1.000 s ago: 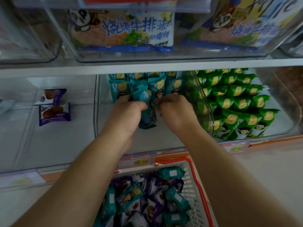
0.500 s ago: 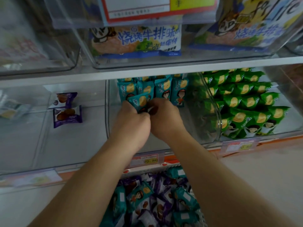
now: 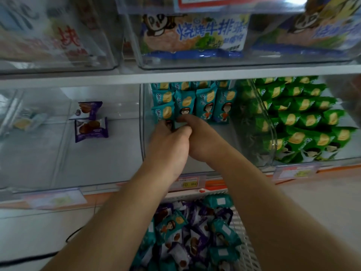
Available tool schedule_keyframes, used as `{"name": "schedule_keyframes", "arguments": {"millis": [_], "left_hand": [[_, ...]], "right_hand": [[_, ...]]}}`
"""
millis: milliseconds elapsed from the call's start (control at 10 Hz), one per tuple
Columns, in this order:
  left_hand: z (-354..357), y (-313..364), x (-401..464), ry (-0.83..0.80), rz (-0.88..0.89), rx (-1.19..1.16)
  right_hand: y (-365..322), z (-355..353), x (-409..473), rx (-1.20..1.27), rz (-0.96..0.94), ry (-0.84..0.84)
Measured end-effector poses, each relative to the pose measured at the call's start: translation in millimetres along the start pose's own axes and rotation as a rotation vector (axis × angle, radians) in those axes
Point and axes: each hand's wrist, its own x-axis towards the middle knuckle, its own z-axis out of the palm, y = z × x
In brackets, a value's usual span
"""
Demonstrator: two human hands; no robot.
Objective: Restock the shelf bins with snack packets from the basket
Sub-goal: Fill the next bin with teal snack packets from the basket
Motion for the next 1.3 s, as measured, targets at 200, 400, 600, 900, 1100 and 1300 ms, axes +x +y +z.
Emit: {"name": "schedule_keyframes", "arguments": {"millis": [200, 400, 600, 900, 1100, 1300], "left_hand": [[1.2, -1.2, 3.9, 0.065, -0.062, -0.026], [4.5, 1.0, 7.1, 0.054, -0.073, -0.032], [-3.5, 1.3, -0.5, 0.000, 0.022, 0.103], [-36.3, -2.5, -71.8, -0.025, 0.248, 0.171], [-50.6, -55.3, -115.5, -0.197, 0.212, 0.451], [-63.9, -168.6, -101.2, -0.433, -0.259, 0.854]], "right_hand": [[1.9, 2.8, -4.5, -0.208, -0.094, -0.082], [3.2, 1.7, 1.8, -0.206, -0.101, -0.089], [-0.5, -5.5, -2.8, -0.091, -0.061, -0.014], [-10.6, -32.8, -101.0, -0.037, -0.031, 0.231], [14.0, 1.3, -165.5, -0.148, 0.138, -0.046], [92.3, 80.8, -157.9, -0.327, 0.429, -0.428]]}}
